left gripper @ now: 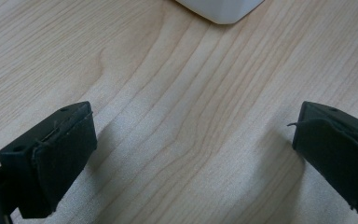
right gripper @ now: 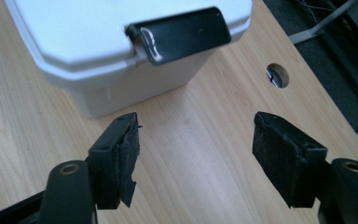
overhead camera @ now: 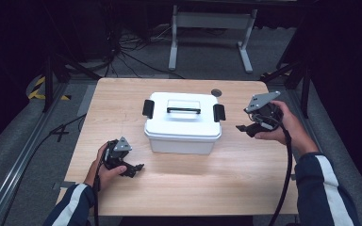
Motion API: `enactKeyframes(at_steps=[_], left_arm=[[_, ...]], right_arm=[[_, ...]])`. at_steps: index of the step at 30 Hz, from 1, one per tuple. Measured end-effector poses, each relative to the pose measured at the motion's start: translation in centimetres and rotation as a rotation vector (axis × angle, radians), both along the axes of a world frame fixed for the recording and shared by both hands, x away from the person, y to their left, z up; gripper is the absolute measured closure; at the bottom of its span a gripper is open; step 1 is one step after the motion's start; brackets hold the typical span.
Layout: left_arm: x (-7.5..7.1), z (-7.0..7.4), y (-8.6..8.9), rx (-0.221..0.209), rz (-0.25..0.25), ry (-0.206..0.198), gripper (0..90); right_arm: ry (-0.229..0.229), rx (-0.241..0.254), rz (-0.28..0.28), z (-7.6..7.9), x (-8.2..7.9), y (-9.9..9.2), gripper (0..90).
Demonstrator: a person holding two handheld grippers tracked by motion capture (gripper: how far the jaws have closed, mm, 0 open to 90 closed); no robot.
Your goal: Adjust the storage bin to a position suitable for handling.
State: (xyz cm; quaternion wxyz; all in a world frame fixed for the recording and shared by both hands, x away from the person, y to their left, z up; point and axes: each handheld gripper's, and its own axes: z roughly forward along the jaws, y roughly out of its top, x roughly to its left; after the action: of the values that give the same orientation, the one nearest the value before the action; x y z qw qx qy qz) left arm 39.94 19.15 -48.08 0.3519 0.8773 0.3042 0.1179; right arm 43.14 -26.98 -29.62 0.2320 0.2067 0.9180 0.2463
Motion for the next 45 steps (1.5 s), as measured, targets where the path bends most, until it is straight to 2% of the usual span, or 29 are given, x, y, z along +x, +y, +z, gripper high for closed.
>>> enactKeyframes(at_steps=[2, 7, 10, 21, 31, 37, 39, 45], left_arm=[[0.0, 0.0, 0.0, 0.001, -0.001, -0.004, 0.1], [0.0, 0.0, 0.0, 0.001, 0.000, -0.004, 0.1], [0.0, 0.0, 0.0, 0.001, 0.000, -0.004, 0.1], [0.0, 0.0, 0.0, -0.004, 0.005, 0.003, 0.1], [-0.1, 0.0, 0.0, -0.002, 0.004, 0.006, 0.1], [0.0, 0.0, 0.0, -0.004, 0.005, 0.004, 0.1], [-0.1, 0.0, 0.0, -0.003, 0.005, 0.003, 0.1], [-0.1, 0.0, 0.0, -0.004, 0.005, 0.005, 0.1]], right_arm=[[0.001, 0.010, 0.012, 0.4, 0.3, 0.5, 33.3], [-0.008, -0.010, 0.039, 1.2, 1.1, 2.2, 34.8], [-0.003, 0.000, 0.060, 1.6, 1.7, 3.2, 35.8], [0.002, -0.045, 0.128, 2.3, 3.2, 6.9, 41.0], [0.015, -0.106, 0.181, 2.0, 4.0, 10.5, 45.9], [0.024, -0.116, 0.202, 1.8, 4.5, 12.3, 48.3], [0.027, -0.104, 0.207, 1.8, 4.8, 13.0, 49.7], [0.036, -0.144, 0.249, 1.4, 5.4, 15.4, 52.3]])
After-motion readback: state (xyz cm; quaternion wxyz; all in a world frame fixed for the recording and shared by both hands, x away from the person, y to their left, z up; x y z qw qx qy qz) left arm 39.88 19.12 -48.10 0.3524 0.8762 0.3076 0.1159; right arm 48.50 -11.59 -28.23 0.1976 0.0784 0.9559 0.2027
